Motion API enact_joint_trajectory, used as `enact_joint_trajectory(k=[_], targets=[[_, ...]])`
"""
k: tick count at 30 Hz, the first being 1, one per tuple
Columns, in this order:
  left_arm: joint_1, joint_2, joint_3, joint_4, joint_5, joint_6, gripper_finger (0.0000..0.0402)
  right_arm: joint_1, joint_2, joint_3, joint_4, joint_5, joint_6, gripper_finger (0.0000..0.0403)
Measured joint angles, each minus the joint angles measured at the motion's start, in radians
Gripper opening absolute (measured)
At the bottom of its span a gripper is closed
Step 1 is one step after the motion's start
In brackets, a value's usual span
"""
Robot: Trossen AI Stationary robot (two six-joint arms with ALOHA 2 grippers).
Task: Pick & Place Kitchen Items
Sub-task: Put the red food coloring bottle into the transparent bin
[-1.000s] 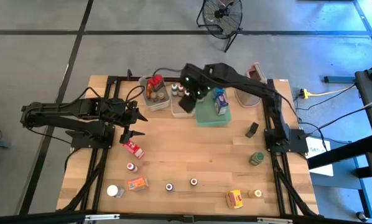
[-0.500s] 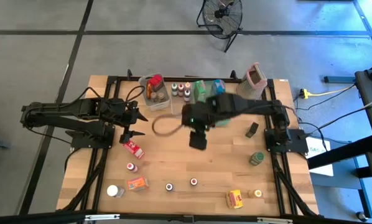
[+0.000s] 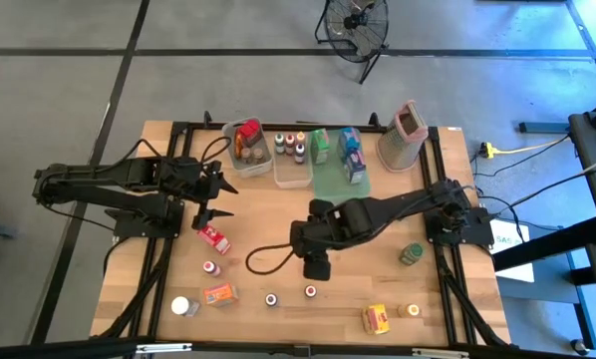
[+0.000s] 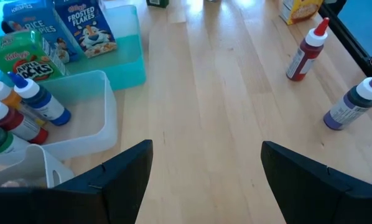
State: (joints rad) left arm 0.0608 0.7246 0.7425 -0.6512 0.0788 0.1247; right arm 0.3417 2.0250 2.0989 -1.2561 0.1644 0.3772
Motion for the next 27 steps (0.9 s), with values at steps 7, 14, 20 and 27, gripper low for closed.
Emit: enact_joint_trajectory(k=[7,14,20,27], targets=[[0.000,0.000,0.000,0.000,0.000,0.012,0.0294,0.034,0.000,-0.002,0.016,-0.001,-0.051,0.0275],[0.000,0.000,0.000,0.001,0.000,0.012,0.0294,0.118,0.009,-0.001,0.023,-0.008,-0.186,0.0279],[0.000,0.000,0.000,0.004,0.000,0.012,0.0295,0.158,0.040,-0.001,0.077,-0.011,-0.191,0.0277],[0.000,0.006,-0.001,0.009,0.000,0.011,0.0295,0.171,0.086,-0.001,0.077,-0.050,-0.184,0.0277]])
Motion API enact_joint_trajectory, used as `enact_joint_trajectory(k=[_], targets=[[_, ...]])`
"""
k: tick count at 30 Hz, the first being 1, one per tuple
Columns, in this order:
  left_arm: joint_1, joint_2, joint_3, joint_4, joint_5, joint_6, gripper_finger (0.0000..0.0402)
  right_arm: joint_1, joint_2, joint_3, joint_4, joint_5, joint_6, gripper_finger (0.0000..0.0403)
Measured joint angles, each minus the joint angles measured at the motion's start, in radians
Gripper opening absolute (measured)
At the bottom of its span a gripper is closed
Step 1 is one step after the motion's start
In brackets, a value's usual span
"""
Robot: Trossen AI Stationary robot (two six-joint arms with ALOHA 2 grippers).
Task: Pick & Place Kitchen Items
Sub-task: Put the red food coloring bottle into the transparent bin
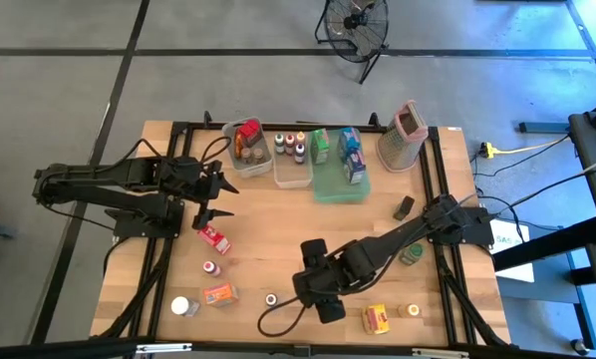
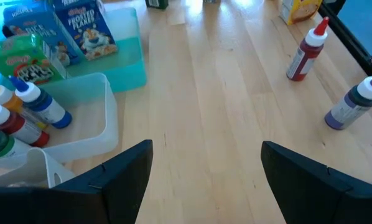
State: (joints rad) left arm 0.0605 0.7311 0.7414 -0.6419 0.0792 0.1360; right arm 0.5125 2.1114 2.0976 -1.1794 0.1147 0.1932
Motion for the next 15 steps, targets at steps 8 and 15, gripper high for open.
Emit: enact_joint_trajectory(k=[8,15], targets=[[0.000,0.017,0.000,0.026,0.000,-0.021,0.0295,0.000,0.050,0.000,-0.015,-0.014,0.011,0.0277],[0.000,0.025,0.000,0.043,0.000,-0.048,0.0295,0.001,0.105,0.000,-0.015,-0.021,0.034,0.0277]])
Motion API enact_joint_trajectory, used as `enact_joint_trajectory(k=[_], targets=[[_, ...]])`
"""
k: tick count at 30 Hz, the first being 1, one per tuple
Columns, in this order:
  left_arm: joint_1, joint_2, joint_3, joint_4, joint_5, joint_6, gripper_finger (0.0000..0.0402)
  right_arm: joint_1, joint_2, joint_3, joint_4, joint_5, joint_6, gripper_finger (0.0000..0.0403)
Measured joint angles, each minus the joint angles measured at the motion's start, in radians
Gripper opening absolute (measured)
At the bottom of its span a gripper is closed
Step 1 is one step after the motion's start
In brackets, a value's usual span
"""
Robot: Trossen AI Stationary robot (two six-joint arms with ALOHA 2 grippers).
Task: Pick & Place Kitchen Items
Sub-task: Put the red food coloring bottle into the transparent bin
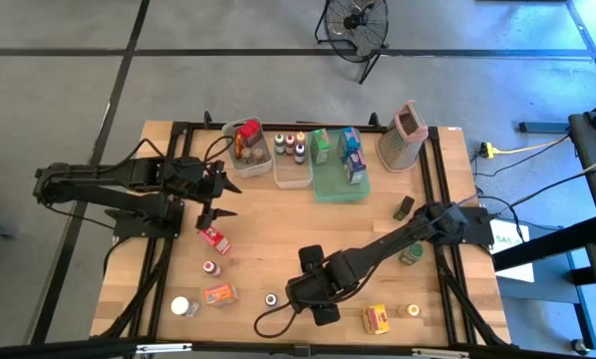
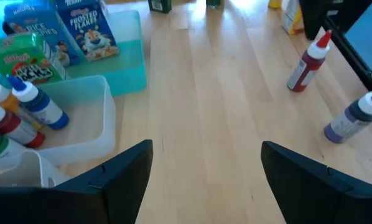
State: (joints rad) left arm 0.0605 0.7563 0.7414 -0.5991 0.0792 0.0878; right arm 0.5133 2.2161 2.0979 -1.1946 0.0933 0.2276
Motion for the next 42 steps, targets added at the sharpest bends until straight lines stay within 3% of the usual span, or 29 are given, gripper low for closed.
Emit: enact_joint_trajectory(k=[16,42], targets=[[0.000,0.001,0.000,0.072,0.000,-0.271,0.0295,0.013,0.065,0.000,0.021,-0.018,0.106,0.0277],[0.000,0.001,0.000,0.072,0.000,-0.285,0.0294,0.019,0.067,0.000,0.032,-0.015,0.117,0.0277]])
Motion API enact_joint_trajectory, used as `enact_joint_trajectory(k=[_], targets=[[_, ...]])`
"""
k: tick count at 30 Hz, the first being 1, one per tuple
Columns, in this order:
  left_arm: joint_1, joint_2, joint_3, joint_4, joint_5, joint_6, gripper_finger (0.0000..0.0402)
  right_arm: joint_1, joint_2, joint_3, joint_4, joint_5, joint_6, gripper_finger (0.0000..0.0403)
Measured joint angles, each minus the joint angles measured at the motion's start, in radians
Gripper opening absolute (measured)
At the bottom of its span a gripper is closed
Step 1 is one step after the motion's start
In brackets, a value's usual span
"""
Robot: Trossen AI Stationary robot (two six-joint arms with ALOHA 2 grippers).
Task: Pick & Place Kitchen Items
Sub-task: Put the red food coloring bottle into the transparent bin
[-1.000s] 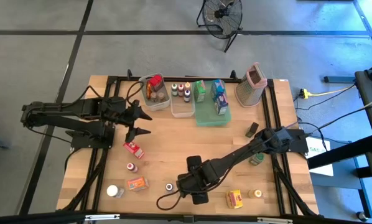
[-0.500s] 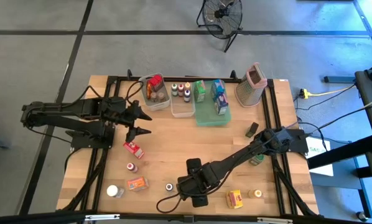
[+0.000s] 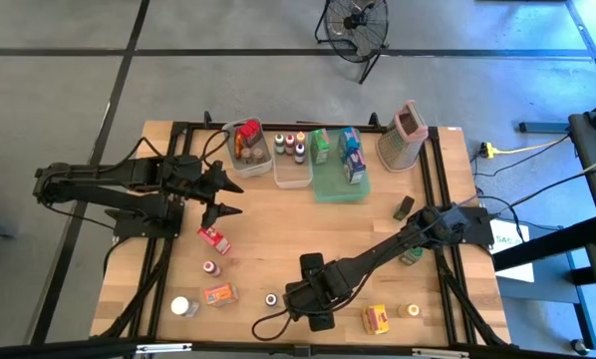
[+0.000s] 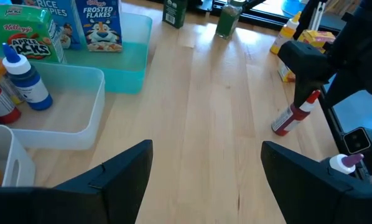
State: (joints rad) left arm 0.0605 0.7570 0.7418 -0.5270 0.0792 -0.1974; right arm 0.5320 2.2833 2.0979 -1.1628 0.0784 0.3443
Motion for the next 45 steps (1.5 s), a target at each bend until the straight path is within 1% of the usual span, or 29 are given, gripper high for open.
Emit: enact_joint_trajectory(k=[15,27,37,45], targets=[[0.000,0.000,0.001,0.000,0.000,-0.002,0.0294,0.000,0.000,0.000,-0.003,0.008,0.000,0.0277],[0.000,0.000,0.001,0.000,0.000,-0.002,0.0294,0.000,0.000,0.000,-0.015,0.026,0.000,0.0243],[0.000,0.000,0.001,0.000,0.000,-0.002,0.0294,0.000,0.001,0.000,-0.015,0.024,-0.001,0.0240],[0.000,0.000,0.001,0.000,0.000,-0.002,0.0294,-0.001,0.031,-0.002,-0.019,0.018,-0.014,0.0240]])
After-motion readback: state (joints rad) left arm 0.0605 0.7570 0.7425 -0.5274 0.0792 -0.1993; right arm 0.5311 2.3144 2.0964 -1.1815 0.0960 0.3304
